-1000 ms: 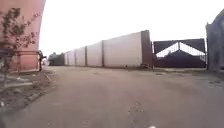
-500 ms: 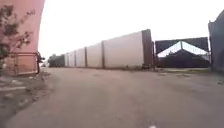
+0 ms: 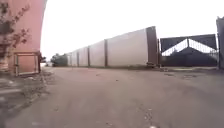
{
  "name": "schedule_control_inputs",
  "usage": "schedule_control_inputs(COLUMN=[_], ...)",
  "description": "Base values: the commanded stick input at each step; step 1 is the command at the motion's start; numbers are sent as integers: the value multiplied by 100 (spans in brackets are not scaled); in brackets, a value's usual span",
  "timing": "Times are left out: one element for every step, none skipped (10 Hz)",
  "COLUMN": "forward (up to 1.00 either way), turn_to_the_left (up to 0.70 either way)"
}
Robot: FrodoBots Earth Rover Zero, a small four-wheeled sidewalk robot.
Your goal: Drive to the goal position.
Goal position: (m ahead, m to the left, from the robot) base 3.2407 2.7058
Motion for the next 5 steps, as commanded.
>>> schedule_control_inputs(forward=[50, 50, 50, 50, 50], turn_to_the_left=[0, 0, 0, 0, 0])
